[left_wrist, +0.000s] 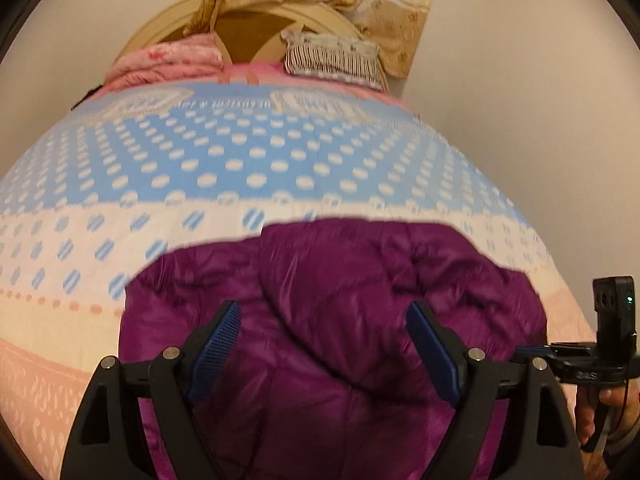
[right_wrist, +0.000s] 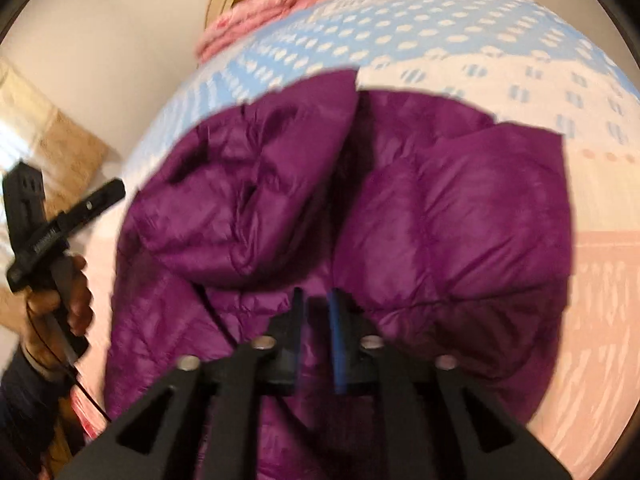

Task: Fold large clothes

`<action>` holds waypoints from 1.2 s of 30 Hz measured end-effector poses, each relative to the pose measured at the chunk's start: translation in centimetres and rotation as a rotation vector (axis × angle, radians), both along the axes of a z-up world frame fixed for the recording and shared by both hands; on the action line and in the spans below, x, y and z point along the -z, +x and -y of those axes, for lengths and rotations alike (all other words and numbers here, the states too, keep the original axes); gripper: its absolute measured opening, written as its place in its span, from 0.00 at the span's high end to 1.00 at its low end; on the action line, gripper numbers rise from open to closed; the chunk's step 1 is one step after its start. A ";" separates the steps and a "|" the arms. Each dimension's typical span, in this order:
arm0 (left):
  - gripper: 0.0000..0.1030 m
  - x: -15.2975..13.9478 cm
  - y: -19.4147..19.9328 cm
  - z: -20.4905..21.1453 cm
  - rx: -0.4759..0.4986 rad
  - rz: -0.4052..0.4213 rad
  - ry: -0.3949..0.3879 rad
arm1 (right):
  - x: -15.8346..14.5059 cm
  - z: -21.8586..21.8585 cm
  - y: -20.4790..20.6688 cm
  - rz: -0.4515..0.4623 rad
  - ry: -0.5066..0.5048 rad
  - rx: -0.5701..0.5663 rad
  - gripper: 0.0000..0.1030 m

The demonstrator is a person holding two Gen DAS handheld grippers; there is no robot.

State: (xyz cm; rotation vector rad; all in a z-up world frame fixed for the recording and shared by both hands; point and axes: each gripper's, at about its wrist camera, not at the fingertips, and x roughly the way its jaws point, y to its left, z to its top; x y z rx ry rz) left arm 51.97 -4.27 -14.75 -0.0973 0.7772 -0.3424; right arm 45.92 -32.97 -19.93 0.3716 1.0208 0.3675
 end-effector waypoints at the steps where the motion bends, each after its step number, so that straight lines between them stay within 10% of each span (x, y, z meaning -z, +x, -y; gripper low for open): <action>1: 0.18 -0.3 0.2 0.3 -0.003 0.010 -0.002 | -0.6 0.5 -0.1 0.021 0.016 0.026 0.20; 7: 0.17 0.7 1.6 2.4 0.022 -0.007 0.014 | -2.0 -0.2 2.1 0.059 0.073 0.051 0.16; 9: 0.17 2.2 1.8 2.7 0.015 -0.044 0.026 | -0.7 -1.7 3.1 0.013 0.029 0.015 0.52; 10: 0.17 3.0 1.7 2.6 0.011 -0.070 0.021 | 0.0 -2.5 3.4 -0.017 0.018 -0.003 0.92; 22: 0.17 0.3 -2.6 1.9 0.085 0.014 0.012 | 2.2 -2.9 0.8 -0.038 -0.148 -0.123 0.92; 25: 0.17 -1.1 -1.1 2.1 0.028 0.047 -0.010 | 0.7 -2.3 0.6 0.004 -0.138 -0.106 0.87; 29: 0.17 -2.0 1.1 3.1 -0.050 0.085 0.040 | -2.2 -0.7 0.6 0.064 -0.181 -0.026 0.52; 36: 0.17 1.0 2.8 4.4 -0.074 0.035 0.055 | -5.0 -1.7 3.1 0.228 -0.166 0.117 0.52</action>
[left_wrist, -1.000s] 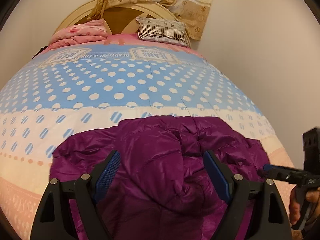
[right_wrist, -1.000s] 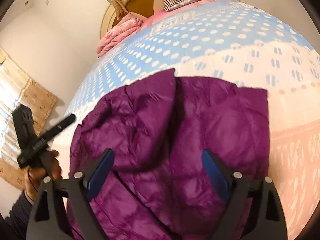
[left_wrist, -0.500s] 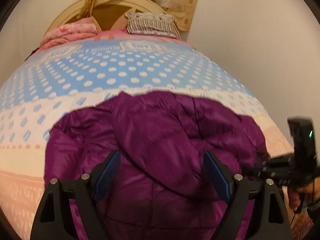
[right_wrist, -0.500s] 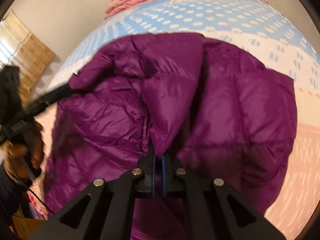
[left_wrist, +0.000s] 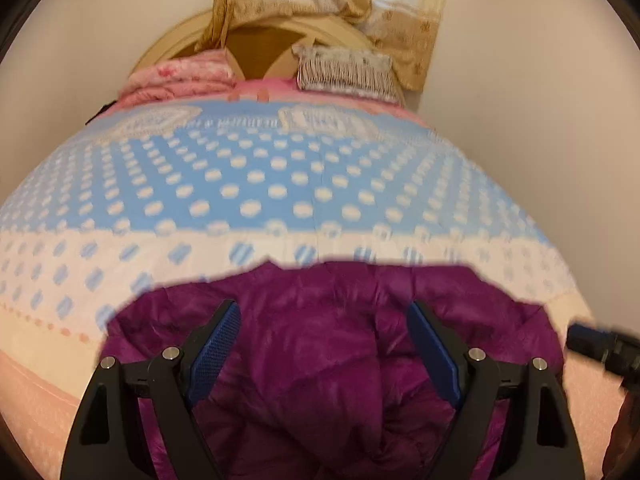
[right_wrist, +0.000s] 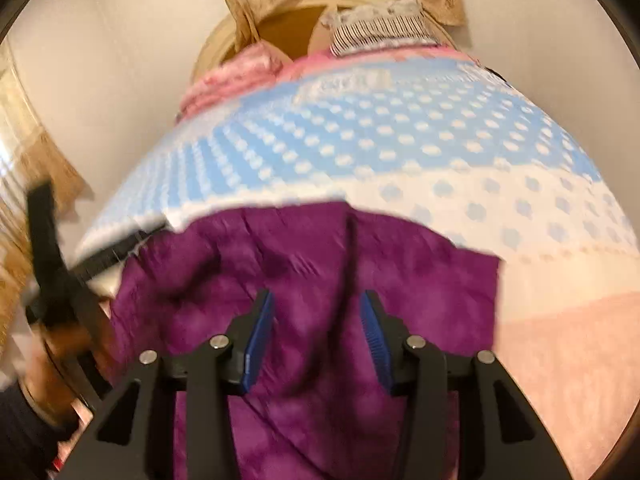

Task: Fold large clothes

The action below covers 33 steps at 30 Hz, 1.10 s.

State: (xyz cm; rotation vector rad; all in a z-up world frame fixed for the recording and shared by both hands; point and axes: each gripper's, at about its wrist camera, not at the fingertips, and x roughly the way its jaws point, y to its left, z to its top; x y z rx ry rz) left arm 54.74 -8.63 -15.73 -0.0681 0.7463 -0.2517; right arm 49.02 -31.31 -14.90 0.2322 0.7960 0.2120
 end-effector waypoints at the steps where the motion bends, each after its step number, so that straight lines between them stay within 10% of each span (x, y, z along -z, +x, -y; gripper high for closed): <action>1: 0.17 1.2 -0.1 0.4 0.006 -0.009 0.025 | 0.7 -0.6 0.7 0.007 -0.012 0.002 0.52; 9: 0.17 7.5 0.9 -0.8 -0.042 -0.159 0.015 | 7.8 -3.9 1.2 -0.001 -0.126 -0.013 0.52; 33: 0.10 8.2 0.6 0.6 -0.036 -0.152 0.108 | 8.6 -3.8 1.1 -0.020 -0.125 0.023 0.53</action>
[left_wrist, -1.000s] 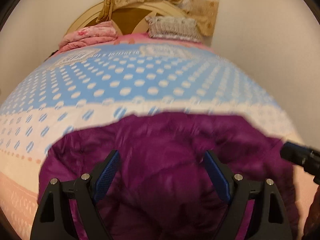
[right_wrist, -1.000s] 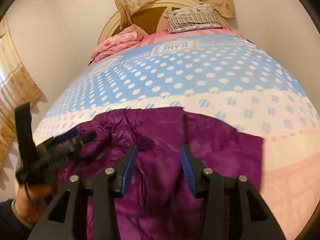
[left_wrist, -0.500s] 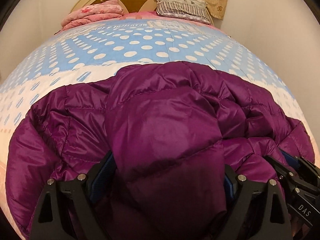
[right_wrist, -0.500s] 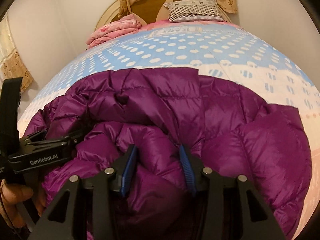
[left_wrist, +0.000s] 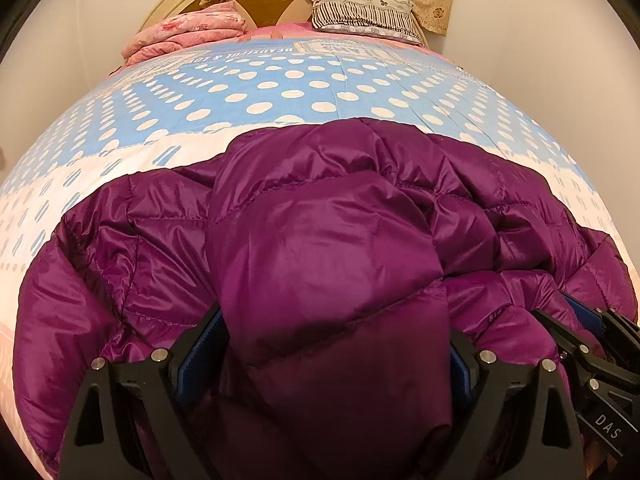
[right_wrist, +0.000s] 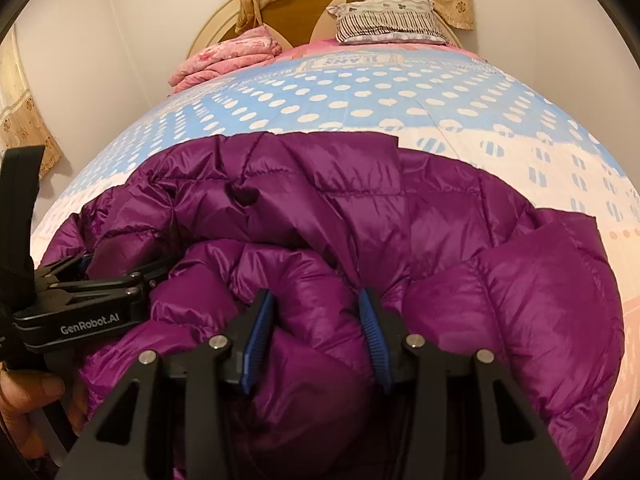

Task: Fold large clothes

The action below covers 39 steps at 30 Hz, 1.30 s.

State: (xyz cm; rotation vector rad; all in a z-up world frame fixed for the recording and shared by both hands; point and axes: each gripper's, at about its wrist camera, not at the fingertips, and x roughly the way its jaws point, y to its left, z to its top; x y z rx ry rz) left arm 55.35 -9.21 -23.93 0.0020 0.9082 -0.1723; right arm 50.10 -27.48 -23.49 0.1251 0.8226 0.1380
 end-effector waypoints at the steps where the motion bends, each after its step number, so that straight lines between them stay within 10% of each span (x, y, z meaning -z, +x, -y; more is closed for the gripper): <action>1: 0.10 0.0 0.0 0.1 0.000 0.000 0.001 | 0.0 -0.1 0.0 -0.002 -0.008 0.001 0.53; 17: 0.07 -1.6 0.2 -0.7 -0.001 -0.025 -0.005 | -1.7 -0.7 -0.2 -0.024 -0.092 -0.033 0.43; 20: 0.07 -5.4 -2.4 -3.1 -0.010 0.046 -0.067 | -4.4 0.7 -3.1 0.037 -0.056 0.003 0.25; 25: 0.07 -8.9 -11.0 -7.0 -0.014 0.157 -0.043 | -5.3 2.7 -9.2 0.008 -0.018 0.019 0.23; 39: 0.07 -3.5 -28.4 -14.2 -0.057 0.114 0.029 | -2.5 2.9 -25.0 -0.036 -0.100 0.065 0.16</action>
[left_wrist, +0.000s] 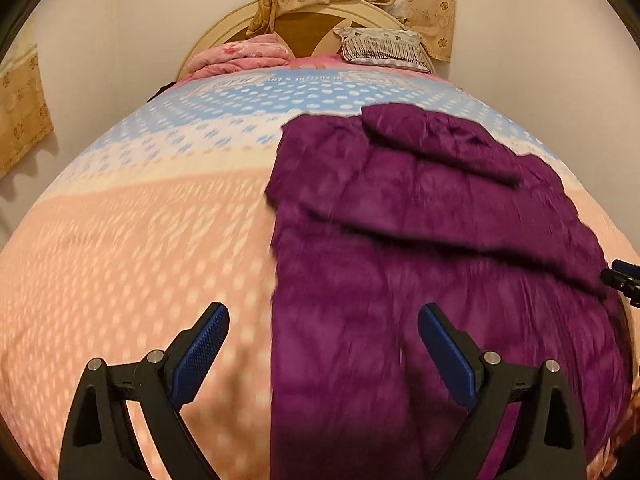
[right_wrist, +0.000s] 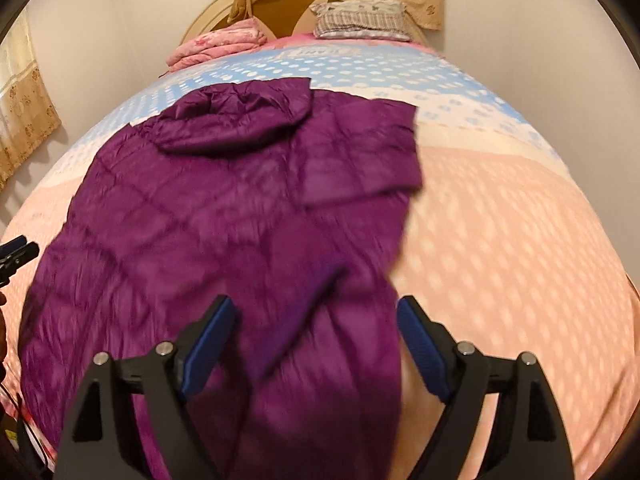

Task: Fold large clothes

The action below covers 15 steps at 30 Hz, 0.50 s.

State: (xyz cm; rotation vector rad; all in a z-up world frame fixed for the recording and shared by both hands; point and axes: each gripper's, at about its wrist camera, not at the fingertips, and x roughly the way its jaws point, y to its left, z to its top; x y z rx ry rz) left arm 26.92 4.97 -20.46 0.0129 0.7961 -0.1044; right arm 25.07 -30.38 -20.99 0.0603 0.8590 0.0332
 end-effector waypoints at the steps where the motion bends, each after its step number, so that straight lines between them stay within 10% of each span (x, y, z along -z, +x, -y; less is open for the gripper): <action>1: 0.07 0.3 -0.7 -0.2 0.002 -0.005 -0.005 | 0.3 0.1 -0.8 -0.004 0.002 0.004 0.16; 15: 0.07 3.1 -8.8 -1.4 0.033 -0.020 -0.021 | 2.9 -0.8 -9.4 0.011 -0.013 0.064 0.13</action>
